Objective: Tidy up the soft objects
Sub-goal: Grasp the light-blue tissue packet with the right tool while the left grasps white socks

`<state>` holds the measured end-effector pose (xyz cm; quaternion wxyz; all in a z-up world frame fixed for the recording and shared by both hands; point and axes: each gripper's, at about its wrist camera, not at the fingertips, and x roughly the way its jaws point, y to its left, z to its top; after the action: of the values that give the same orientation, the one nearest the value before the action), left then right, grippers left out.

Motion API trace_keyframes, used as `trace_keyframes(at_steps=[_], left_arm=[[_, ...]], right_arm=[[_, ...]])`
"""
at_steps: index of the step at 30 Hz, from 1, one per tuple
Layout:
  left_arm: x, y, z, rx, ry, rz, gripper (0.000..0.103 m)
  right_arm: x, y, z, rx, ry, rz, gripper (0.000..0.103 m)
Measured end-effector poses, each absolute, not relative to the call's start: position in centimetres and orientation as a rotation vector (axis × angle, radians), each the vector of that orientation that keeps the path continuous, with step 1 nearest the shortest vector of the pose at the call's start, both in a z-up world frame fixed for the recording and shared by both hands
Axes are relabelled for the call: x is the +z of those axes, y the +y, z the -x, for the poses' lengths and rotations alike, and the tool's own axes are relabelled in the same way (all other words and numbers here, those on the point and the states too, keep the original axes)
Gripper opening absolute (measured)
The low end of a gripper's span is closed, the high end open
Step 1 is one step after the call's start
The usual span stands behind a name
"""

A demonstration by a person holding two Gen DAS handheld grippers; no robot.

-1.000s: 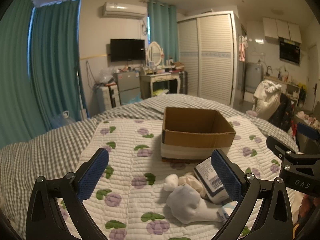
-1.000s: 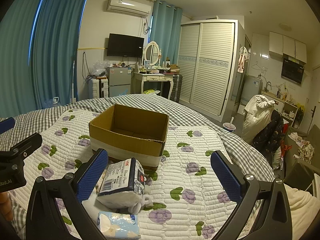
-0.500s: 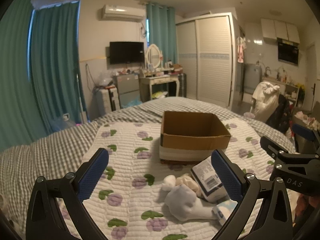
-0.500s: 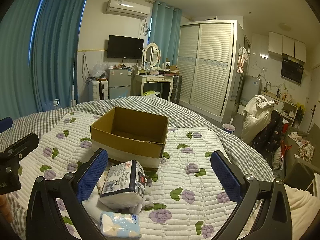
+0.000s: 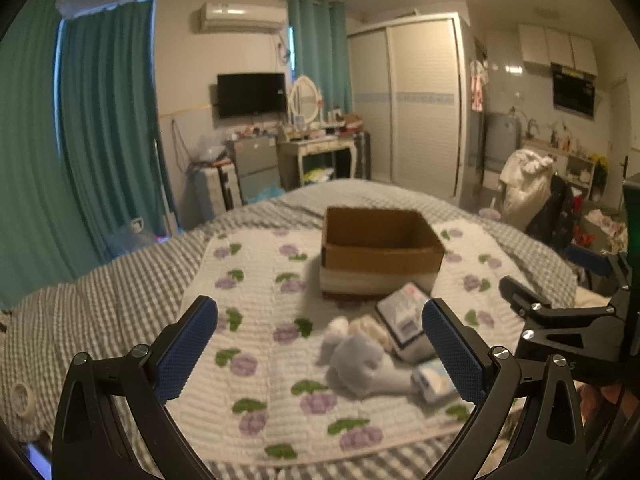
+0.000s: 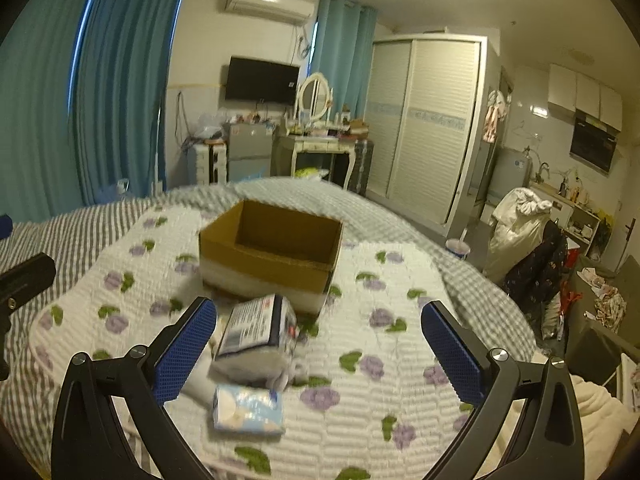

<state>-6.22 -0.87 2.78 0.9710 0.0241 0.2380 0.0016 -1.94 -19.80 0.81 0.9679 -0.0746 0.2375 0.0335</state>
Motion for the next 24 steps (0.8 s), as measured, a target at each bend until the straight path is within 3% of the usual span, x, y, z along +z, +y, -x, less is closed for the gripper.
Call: trace_keyframes(at_steps=[12,17,20,24], left_arm=[[-7.8,0.0,2.5,0.064,0.716,-0.029,0.103],[-9.9,0.5,1.3,0.063,0.749,-0.014,0.103],[-10.4,0.4,0.9,0.053,0.763,-0.017,0.103],[-10.8,-0.5,0.6,0.030,0.773,-0.042,0.103]], right_arm=[[-11.5,-17.6,-1.6,0.155,0.774,0.136,0.100],[-14.3,-18.0,-3.7,0.216,0.872,0.023,0.093],[-14.7,-17.7,-4.0,0.245,0.878,0.014,0.080],[-14.6,-18.0,-4.2,0.273,0.894,-0.017,0.074]])
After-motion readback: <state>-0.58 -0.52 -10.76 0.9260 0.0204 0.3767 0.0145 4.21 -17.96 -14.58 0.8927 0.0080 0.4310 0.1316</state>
